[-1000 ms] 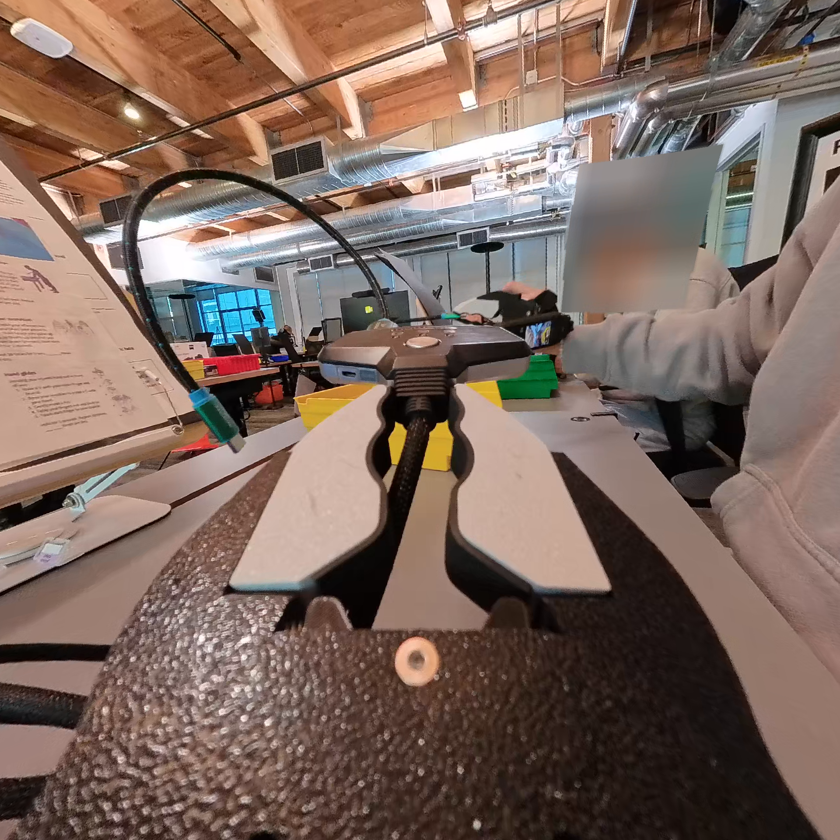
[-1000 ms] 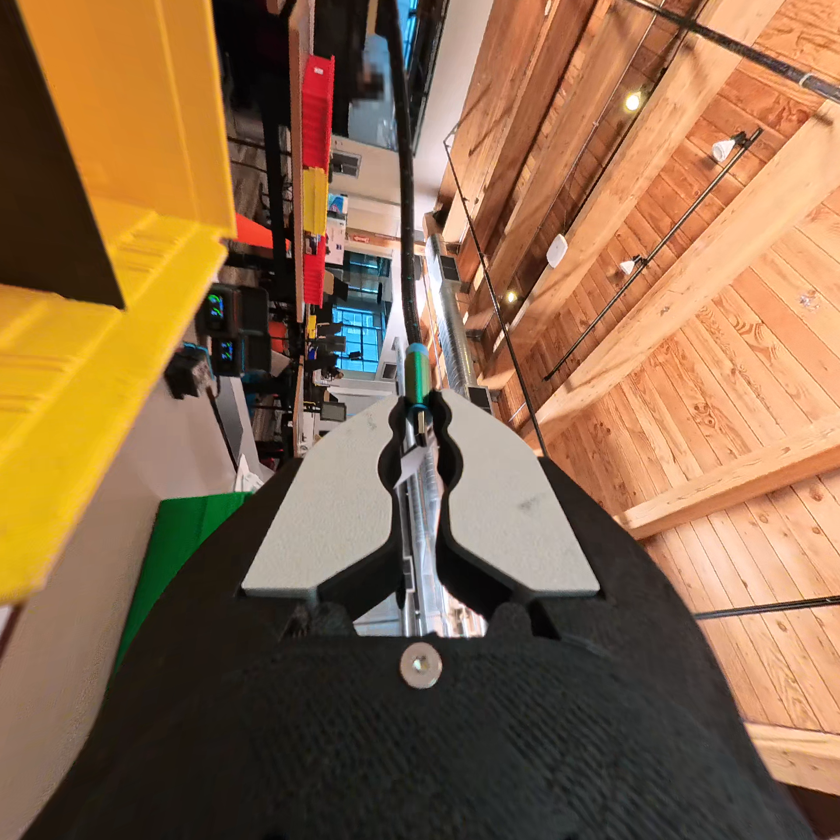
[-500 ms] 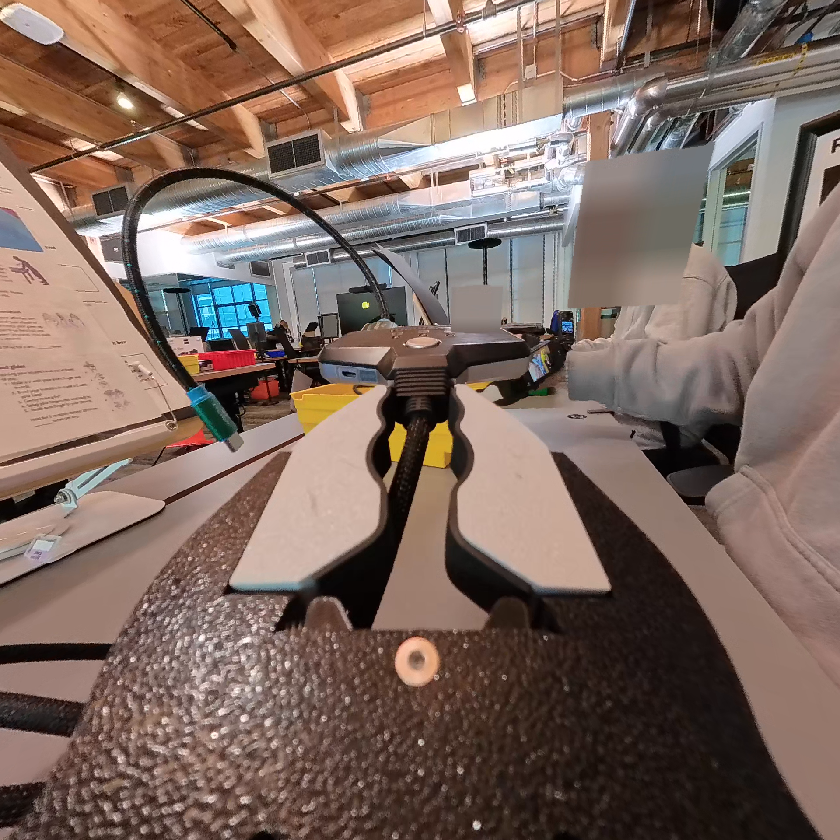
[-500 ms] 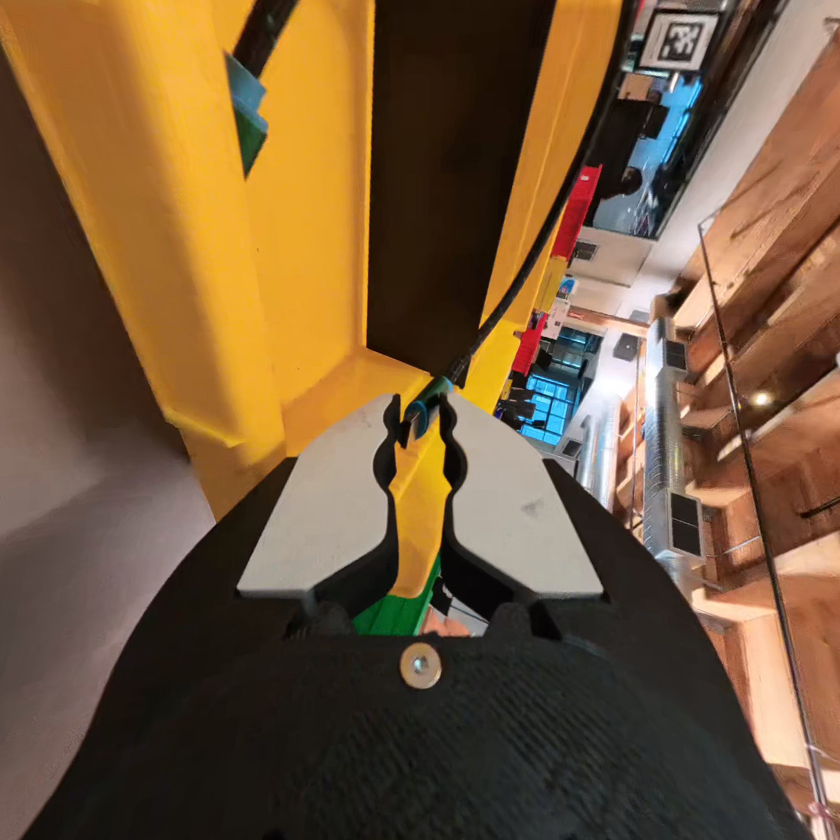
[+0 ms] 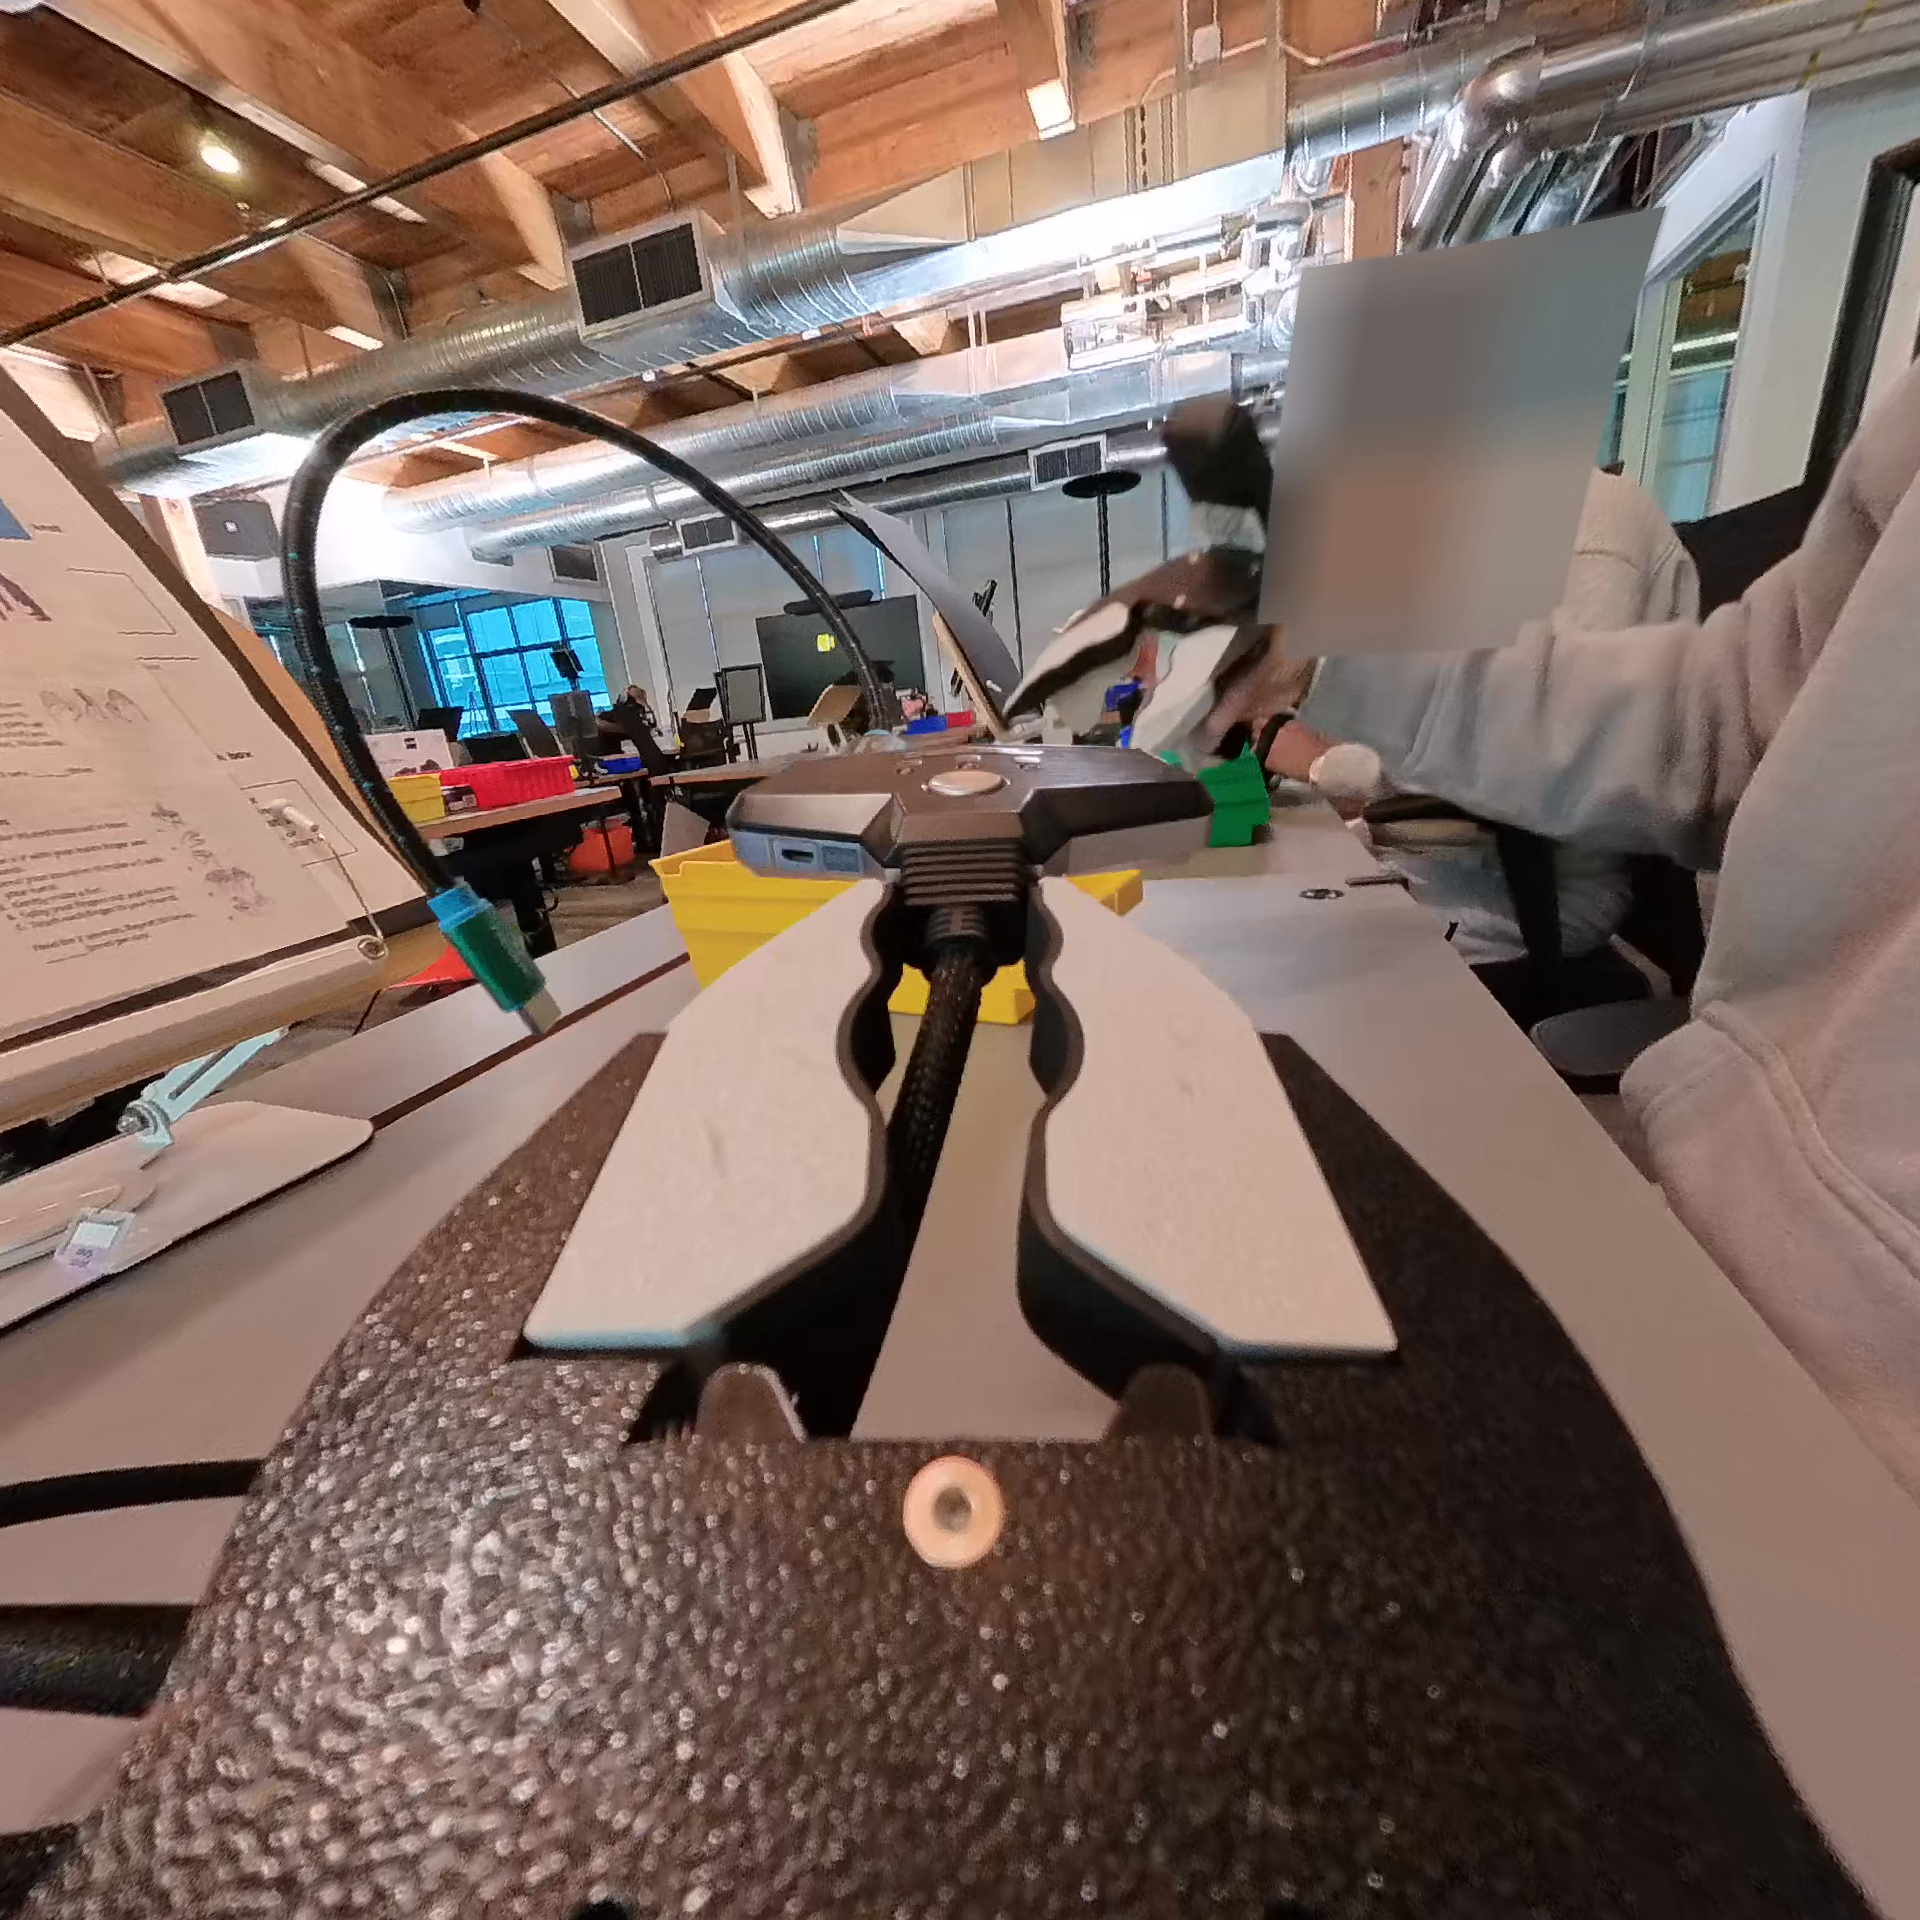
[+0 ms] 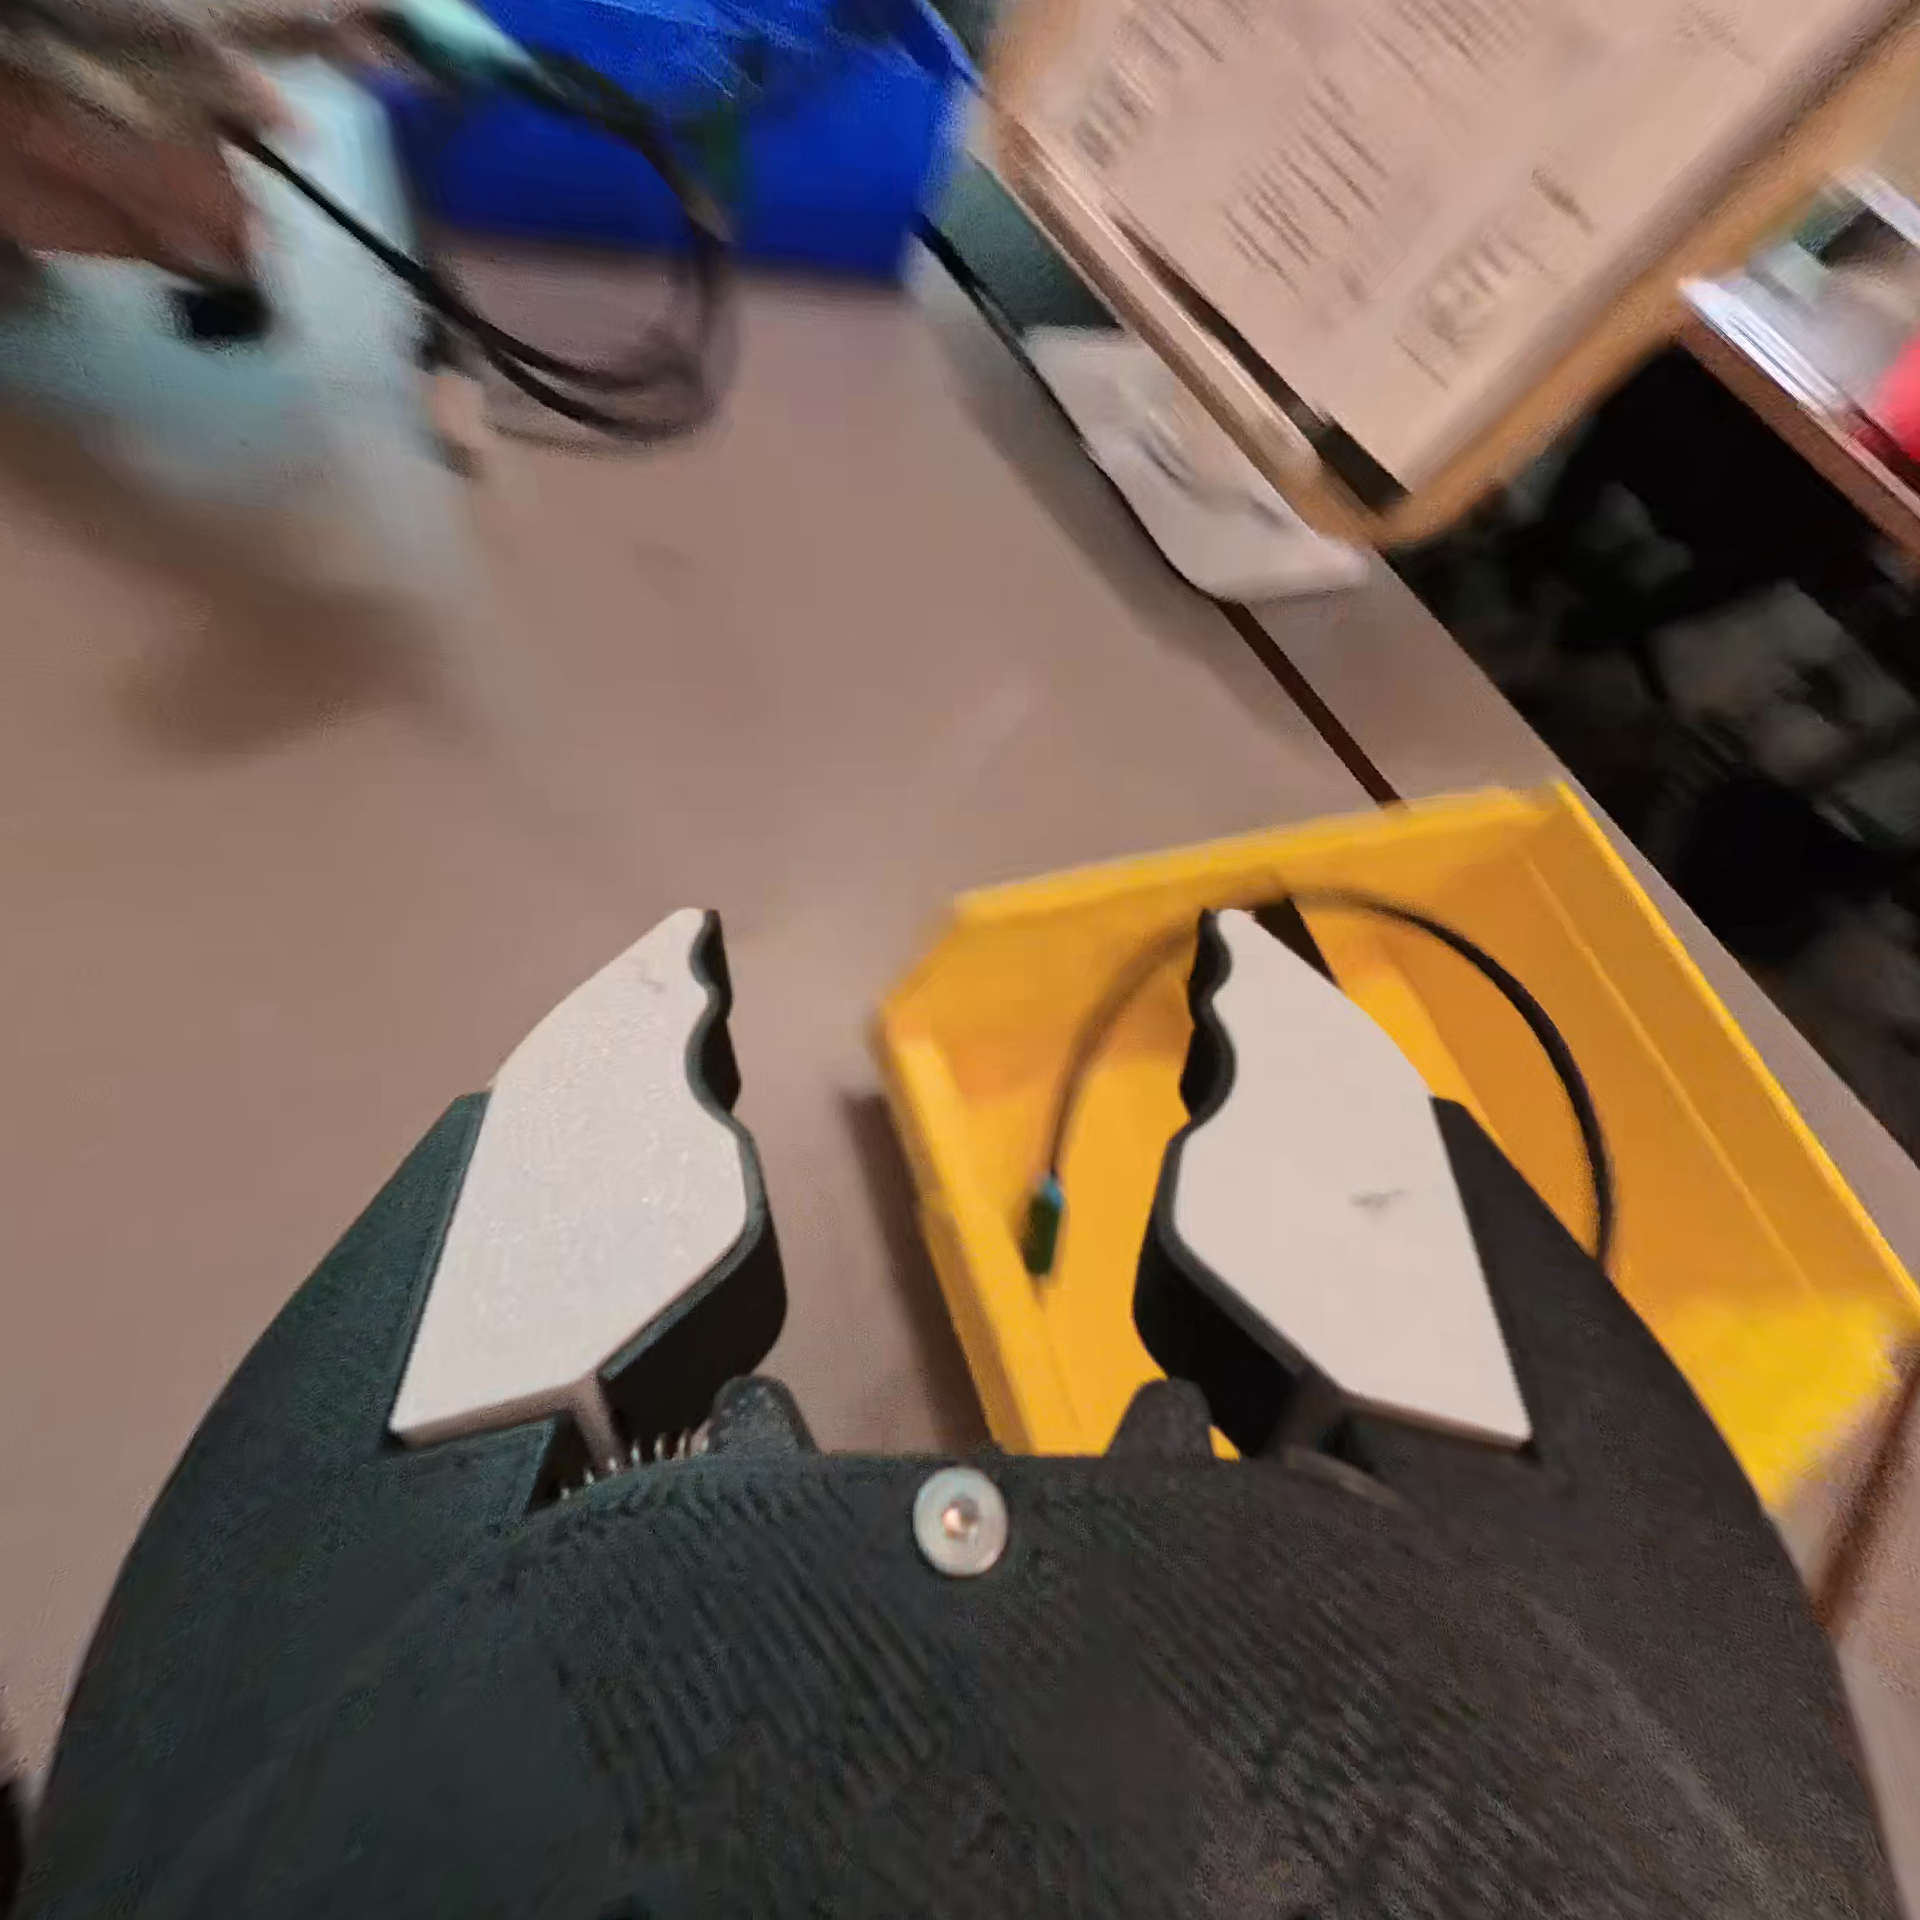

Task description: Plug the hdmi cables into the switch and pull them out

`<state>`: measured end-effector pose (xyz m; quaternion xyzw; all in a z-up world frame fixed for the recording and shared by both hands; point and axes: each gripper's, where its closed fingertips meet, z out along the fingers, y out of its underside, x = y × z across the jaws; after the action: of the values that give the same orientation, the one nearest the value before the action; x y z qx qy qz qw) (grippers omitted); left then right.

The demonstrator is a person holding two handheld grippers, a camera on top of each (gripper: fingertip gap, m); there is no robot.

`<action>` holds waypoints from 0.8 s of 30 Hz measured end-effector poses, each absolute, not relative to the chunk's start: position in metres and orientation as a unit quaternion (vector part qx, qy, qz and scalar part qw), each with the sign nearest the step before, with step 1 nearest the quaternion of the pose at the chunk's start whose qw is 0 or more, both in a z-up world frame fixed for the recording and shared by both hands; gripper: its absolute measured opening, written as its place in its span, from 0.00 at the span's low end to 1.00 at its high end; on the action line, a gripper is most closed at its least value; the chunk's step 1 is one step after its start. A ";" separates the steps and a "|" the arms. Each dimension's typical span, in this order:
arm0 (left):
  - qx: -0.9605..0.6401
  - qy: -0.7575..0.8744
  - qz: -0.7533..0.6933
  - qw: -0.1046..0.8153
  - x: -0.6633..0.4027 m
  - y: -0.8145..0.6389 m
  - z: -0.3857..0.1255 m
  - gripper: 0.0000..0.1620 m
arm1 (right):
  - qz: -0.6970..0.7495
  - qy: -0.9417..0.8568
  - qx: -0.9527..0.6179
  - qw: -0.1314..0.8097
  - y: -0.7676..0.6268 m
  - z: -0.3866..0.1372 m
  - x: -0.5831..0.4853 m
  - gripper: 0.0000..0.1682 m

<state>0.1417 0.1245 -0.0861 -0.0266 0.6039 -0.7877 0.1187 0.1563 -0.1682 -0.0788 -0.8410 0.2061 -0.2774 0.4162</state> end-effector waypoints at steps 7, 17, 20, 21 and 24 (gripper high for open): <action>-0.010 0.627 -0.769 0.125 0.138 0.118 -0.092 0.13 | -0.253 0.022 -0.862 0.439 -0.032 -0.032 0.127 0.37; 0.037 0.662 -0.736 0.140 0.127 0.107 -0.102 0.13 | -0.185 -0.075 -0.913 0.355 0.043 -0.077 0.160 0.22; 0.041 0.656 -0.741 0.138 0.125 0.107 -0.100 0.13 | -0.162 -0.068 -0.910 0.375 0.048 -0.082 0.161 0.18; 0.041 0.658 -0.740 0.137 0.125 0.107 -0.101 0.13 | -0.157 -0.068 -0.909 0.379 0.049 -0.083 0.160 0.17; 0.044 0.659 -0.739 0.134 0.124 0.107 -0.102 0.13 | -0.150 -0.067 -0.910 0.382 0.049 -0.084 0.157 0.14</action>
<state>0.1243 0.1069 -0.1015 0.0442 0.6592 -0.7386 0.1341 0.1575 0.0491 -0.0843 -0.9095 -0.0669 -0.1501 0.3818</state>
